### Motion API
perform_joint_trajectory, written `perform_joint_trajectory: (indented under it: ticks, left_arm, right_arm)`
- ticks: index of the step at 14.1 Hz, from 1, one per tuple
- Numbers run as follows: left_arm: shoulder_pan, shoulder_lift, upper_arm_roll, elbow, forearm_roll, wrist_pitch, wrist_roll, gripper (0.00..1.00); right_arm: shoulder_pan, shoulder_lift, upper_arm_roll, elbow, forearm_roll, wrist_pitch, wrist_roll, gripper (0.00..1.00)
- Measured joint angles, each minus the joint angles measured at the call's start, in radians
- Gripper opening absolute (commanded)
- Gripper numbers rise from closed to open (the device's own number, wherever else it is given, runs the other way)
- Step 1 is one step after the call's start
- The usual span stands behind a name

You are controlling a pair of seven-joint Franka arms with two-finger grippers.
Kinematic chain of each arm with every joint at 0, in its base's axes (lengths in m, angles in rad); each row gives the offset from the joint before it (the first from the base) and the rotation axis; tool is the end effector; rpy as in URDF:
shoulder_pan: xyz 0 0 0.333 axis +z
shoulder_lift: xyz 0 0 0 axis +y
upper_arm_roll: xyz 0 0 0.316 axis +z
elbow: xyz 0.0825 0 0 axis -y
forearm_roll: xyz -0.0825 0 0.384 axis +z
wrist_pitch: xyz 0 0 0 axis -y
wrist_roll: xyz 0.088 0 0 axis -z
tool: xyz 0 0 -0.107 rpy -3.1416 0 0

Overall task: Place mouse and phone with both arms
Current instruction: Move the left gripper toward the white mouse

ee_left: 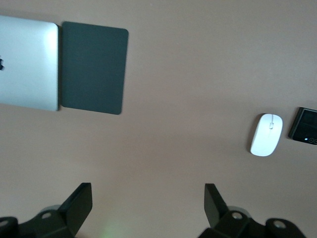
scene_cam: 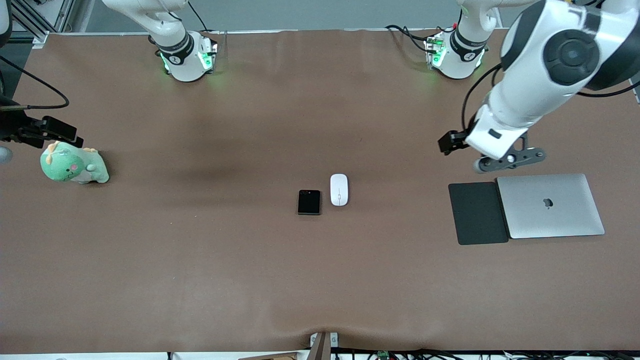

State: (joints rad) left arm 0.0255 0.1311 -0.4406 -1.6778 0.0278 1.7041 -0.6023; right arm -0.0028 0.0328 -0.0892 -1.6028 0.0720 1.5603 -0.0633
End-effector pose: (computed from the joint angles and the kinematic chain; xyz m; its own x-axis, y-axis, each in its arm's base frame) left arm 0.5457 -0.2243 0.5164 0.9789 0.1825 -0.0920 0.1806 -0.9831 -0.0285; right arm 0.5595 -0.0430 0.5906 0.9971 -0.0280 -0.0706 -0.0332 -0.9967 -0.0735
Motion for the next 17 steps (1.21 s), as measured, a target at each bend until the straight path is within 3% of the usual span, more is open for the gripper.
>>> perform_joint_trajectory:
  ticks: [2,8,17]
  left_arm:
    - [-0.012,0.030,-0.033,-0.007,0.000,0.028,-0.069,1.00]
    - [-0.128,0.129,-0.041,-0.012,0.003,0.133,-0.256,1.00]
    - [-0.219,0.288,-0.042,-0.021,0.100,0.267,-0.287,1.00]
  right_arm:
    - [0.000,0.001,0.001,-0.001,0.000,-0.001,0.000,1.00]
    - [0.002,0.008,0.003,-0.004,0.000,0.000,0.022,1.00]
    - [0.030,0.045,0.007,-0.007,0.001,0.001,0.041,1.00]
